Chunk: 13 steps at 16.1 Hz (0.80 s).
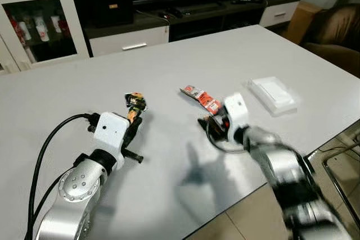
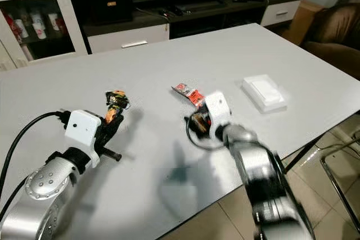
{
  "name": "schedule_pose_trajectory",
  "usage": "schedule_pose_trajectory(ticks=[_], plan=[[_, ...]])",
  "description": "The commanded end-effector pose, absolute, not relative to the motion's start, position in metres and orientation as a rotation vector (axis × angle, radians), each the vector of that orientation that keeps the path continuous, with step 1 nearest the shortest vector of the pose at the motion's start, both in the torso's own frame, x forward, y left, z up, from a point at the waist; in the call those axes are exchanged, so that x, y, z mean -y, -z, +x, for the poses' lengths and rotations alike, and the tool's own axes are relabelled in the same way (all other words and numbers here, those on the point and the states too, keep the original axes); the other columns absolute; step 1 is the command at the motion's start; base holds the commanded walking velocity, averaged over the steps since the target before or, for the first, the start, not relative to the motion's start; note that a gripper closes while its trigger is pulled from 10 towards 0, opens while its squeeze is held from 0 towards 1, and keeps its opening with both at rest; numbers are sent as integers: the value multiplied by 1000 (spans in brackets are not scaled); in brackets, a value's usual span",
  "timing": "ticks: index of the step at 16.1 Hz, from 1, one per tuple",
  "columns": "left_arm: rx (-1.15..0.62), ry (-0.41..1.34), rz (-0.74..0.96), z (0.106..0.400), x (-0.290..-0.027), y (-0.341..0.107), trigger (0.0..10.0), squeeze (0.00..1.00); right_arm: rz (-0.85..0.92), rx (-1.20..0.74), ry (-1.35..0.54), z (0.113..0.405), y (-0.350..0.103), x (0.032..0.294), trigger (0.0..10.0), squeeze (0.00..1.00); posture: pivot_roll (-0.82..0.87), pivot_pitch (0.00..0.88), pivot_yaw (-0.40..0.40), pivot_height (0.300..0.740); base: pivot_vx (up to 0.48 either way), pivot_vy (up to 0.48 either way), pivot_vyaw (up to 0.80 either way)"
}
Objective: Picking trash to rubbish bin
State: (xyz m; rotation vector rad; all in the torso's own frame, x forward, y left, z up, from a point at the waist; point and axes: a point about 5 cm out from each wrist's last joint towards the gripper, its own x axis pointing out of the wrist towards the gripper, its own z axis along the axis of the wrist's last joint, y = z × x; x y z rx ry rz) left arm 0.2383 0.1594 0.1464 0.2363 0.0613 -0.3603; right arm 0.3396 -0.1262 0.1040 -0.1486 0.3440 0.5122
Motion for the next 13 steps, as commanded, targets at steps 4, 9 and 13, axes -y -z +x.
schedule_pose_trajectory(ticks=[4, 9, 13], plan=[[-70, 416, 254, 231, -158, -152, 10000, 0, -191, -474, -476, 364, -98, 134, 10000, 773, 20, 21, -74, 740, 0, 0, 0], [-100, 474, 235, 224, -154, -151, 10000, 0, -200, -597, -439, 364, -81, 139, 10000, 0, 27, 37, -80, 740, 0, 0, 0], [-105, 558, 206, 219, -150, -155, 10000, 0, -112, -632, -449, 364, -80, 137, 667, 0, 30, 34, -82, 740, 0, 0, 0]])
